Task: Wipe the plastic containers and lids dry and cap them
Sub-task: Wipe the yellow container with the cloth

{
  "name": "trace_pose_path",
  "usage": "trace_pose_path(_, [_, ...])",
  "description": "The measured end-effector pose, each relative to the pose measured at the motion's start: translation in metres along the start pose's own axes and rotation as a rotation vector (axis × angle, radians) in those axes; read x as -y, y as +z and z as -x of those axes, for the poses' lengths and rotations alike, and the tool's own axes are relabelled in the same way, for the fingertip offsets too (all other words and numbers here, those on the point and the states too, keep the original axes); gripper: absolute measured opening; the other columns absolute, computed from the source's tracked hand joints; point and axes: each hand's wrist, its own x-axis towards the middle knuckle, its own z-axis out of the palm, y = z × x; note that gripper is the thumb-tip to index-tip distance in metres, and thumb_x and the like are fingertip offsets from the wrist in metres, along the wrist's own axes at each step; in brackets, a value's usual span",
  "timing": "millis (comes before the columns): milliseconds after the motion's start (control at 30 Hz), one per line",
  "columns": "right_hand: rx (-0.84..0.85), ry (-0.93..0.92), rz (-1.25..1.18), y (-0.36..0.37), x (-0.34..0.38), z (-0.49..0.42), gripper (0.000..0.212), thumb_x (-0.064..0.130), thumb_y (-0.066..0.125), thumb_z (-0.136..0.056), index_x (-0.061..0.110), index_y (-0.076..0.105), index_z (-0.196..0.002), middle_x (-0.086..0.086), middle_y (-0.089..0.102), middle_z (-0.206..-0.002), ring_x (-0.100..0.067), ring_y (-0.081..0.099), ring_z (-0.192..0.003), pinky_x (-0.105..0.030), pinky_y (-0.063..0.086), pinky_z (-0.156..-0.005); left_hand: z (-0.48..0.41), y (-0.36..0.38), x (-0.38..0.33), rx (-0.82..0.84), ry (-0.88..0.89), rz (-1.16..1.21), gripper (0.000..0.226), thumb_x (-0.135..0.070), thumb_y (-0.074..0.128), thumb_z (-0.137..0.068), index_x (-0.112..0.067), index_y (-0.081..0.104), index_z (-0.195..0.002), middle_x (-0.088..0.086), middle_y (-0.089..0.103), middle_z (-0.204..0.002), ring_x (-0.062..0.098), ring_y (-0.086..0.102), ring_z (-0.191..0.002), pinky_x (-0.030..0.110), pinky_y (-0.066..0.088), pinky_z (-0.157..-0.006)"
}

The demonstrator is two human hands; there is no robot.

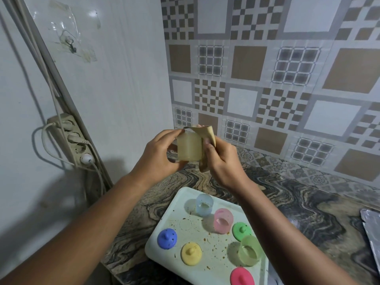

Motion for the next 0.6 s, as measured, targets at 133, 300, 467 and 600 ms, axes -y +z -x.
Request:
trace_pose_path(133, [0.081, -0.108, 0.172, -0.001, -0.002, 0.0, 0.021, 0.025, 0.042, -0.108, 0.03, 0.063, -0.112, -0.008, 0.061, -0.062, -0.026, 0.059, -0.053, -0.043, 0.05, -0.053, 0.002, -0.001, -0.005, -0.031, -0.096, 0.122, 0.084, -0.015, 0.093, -0.061, -0.02, 0.057, -0.136, -0.007, 0.062, -0.129, 0.001, 0.062, -0.113, 0.034, 0.06, -0.087])
trace_pose_path(300, [0.159, -0.272, 0.303, -0.003, -0.003, 0.012, 0.045, 0.008, 0.05, -0.105, 0.006, 0.047, -0.149, -0.025, 0.07, -0.118, -0.026, 0.059, -0.087, -0.004, 0.039, -0.076, 0.001, -0.007, 0.0, -0.108, -0.117, 0.13, 0.078, -0.019, 0.095, -0.06, -0.016, 0.062, -0.131, -0.006, 0.067, -0.122, -0.001, 0.06, -0.115, 0.036, 0.057, -0.095])
trace_pose_path(467, [0.293, -0.28, 0.316, -0.003, -0.017, 0.023, 0.042, 0.016, 0.046, -0.106, 0.008, 0.05, -0.147, -0.015, 0.045, -0.154, -0.028, 0.041, -0.143, -0.039, 0.046, -0.111, 0.0, -0.012, 0.005, -0.136, -0.077, 0.122, 0.084, -0.012, 0.095, -0.059, -0.011, 0.059, -0.135, -0.005, 0.059, -0.129, 0.008, 0.058, -0.122, 0.028, 0.057, -0.093])
trace_pose_path(600, [0.398, -0.217, 0.398, -0.005, -0.033, 0.035, 0.051, 0.031, 0.041, -0.104, 0.014, 0.048, -0.151, -0.013, 0.046, -0.156, -0.018, 0.031, -0.151, -0.038, 0.038, -0.12, 0.0, -0.015, 0.008, -0.113, -0.051, 0.051, 0.083, -0.012, 0.091, -0.063, -0.022, 0.057, -0.139, -0.012, 0.055, -0.13, 0.003, 0.056, -0.119, 0.028, 0.059, -0.084])
